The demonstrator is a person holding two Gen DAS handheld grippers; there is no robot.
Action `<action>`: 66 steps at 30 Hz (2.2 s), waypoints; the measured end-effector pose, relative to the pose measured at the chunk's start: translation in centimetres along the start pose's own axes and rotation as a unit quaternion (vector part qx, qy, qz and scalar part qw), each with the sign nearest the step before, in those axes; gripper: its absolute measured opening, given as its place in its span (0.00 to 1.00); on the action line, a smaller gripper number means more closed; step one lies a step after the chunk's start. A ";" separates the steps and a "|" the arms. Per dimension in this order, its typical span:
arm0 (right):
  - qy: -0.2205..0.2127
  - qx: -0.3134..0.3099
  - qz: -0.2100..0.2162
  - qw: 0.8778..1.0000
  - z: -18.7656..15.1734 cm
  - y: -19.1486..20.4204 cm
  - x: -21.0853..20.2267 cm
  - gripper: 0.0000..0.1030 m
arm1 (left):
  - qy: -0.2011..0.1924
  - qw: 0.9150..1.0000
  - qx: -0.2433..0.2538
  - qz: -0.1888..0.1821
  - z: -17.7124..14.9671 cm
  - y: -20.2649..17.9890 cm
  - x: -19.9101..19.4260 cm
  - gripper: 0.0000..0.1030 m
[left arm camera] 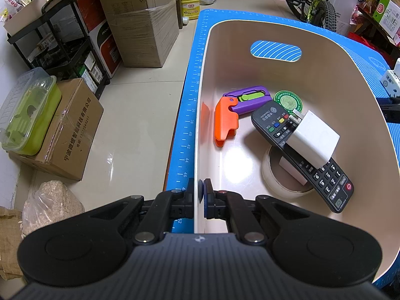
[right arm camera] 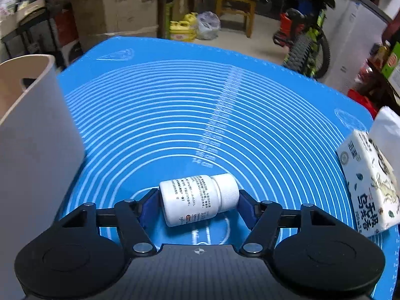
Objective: Organize rigid objects
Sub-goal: 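Move the right gripper to the white pill bottle on the mat and grasp it, then carry the white pill bottle into the bin and open the right gripper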
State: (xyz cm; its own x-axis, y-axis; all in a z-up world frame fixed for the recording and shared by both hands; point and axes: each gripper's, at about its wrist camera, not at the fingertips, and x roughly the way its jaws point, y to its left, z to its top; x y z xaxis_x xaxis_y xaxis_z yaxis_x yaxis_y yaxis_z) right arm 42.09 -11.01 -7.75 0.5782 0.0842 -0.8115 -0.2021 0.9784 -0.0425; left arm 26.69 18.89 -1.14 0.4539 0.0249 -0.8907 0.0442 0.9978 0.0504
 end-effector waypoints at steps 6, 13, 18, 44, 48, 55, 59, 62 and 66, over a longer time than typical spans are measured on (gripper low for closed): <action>-0.074 -0.031 -0.031 0.996 0.7 0.9 -3.7 0.67 | -0.001 1.000 -0.001 0.000 0.0 0.0 0.0 0.07; -0.171 -0.047 -0.027 0.984 3.7 2.8 -8.6 0.67 | -0.002 1.000 -0.002 -0.001 0.1 0.0 -0.1 0.07; -0.208 -0.074 0.013 0.975 6.3 6.2 -11.0 0.67 | -0.002 1.000 -0.001 0.001 0.0 -0.1 -0.1 0.07; -0.107 -0.148 0.060 0.981 7.3 18.2 -7.2 0.67 | -0.002 1.000 -0.003 0.000 0.0 0.0 -0.1 0.07; -0.070 -0.144 0.058 0.985 7.3 18.6 -5.6 0.67 | -0.002 1.000 -0.003 0.000 0.0 -0.1 -0.1 0.07; -0.019 -0.125 0.057 0.990 7.0 18.5 -3.3 0.67 | -0.002 1.000 -0.003 0.000 0.0 -0.1 -0.1 0.07; 0.000 -0.131 0.054 0.990 6.8 18.9 -2.7 0.67 | -0.002 1.000 -0.003 0.001 0.0 -0.1 -0.1 0.07; 0.015 -0.143 0.054 0.988 6.6 19.6 -2.3 0.67 | -0.002 1.000 -0.003 0.000 0.0 0.0 -0.1 0.07; 0.030 -0.140 0.052 0.988 6.6 20.1 -1.8 0.67 | -0.003 1.000 -0.003 0.001 -0.1 -0.1 0.0 0.07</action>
State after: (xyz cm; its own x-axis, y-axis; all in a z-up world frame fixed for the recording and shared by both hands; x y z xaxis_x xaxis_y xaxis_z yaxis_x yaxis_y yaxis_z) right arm 42.18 9.76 -3.26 0.4960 0.1622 -0.8530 -0.4742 0.8736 -0.1096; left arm 26.63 18.80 -1.18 0.4597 0.0272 -0.8876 0.0372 0.9981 0.0498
